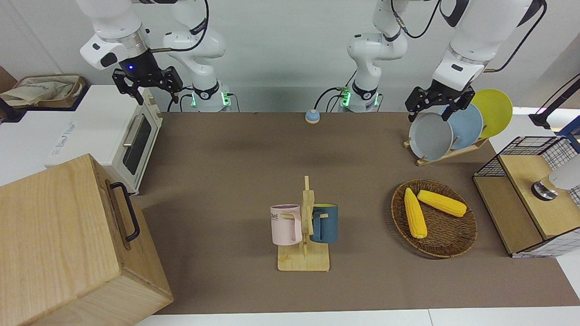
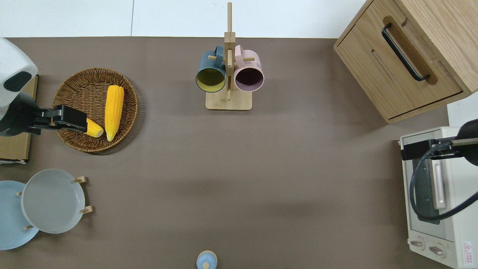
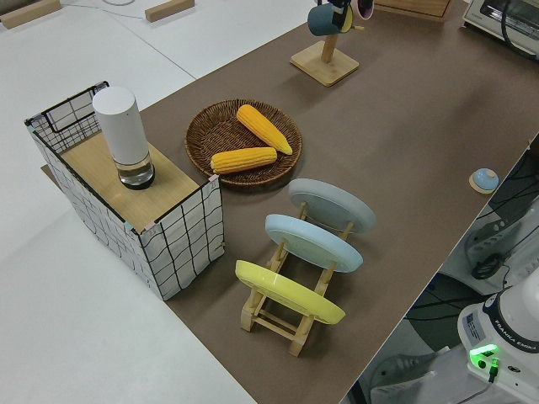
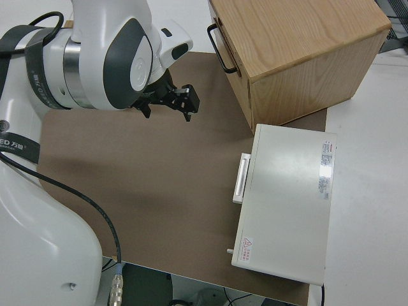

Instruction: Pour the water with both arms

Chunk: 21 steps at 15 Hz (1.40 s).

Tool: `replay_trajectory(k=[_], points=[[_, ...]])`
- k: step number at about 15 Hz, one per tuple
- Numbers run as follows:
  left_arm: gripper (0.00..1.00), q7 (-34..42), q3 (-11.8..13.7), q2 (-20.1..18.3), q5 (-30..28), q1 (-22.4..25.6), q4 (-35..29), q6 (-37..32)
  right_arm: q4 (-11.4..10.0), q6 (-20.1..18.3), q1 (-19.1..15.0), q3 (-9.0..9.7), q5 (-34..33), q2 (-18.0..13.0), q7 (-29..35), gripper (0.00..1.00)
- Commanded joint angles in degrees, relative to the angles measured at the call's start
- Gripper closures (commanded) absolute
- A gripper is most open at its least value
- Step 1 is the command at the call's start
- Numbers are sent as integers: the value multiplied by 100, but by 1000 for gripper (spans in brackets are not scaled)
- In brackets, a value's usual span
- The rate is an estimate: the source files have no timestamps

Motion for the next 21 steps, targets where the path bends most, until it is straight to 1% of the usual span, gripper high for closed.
replay_trajectory(k=[1, 5, 8, 9, 12, 15, 17, 20, 21], points=[[0, -25, -116, -48, 165, 42, -81, 44, -37, 55, -68, 16, 96, -11, -155, 9], [0, 19, -21, -66, 183, 69, -81, 44, -37, 73, 2, 16, 105, -11, -120, 9], [0, 45, 76, -66, 183, 77, -81, 44, -89, 353, 11, 16, 237, -19, -111, 11], [0, 45, 111, -66, 183, 77, -81, 44, -107, 363, 20, 25, 245, 24, -120, 9], [0, 194, 225, -66, 175, 104, -81, 44, -159, 424, 318, 25, 245, 208, -102, 9], [0, 790, 445, -13, 157, 244, -81, 61, -326, 854, 669, 25, 245, 393, -85, 9], [0, 1177, 533, 13, 157, 506, -89, 114, -327, 1108, 959, 16, 237, 682, 98, 9], [0, 2020, 551, 145, 131, 1113, -81, 192, -327, 1846, 1407, 25, 245, 1113, 503, 11], [0, 2301, 551, 163, 131, 1367, -81, 280, -327, 2240, 1574, 25, 237, 1262, 687, 11]])
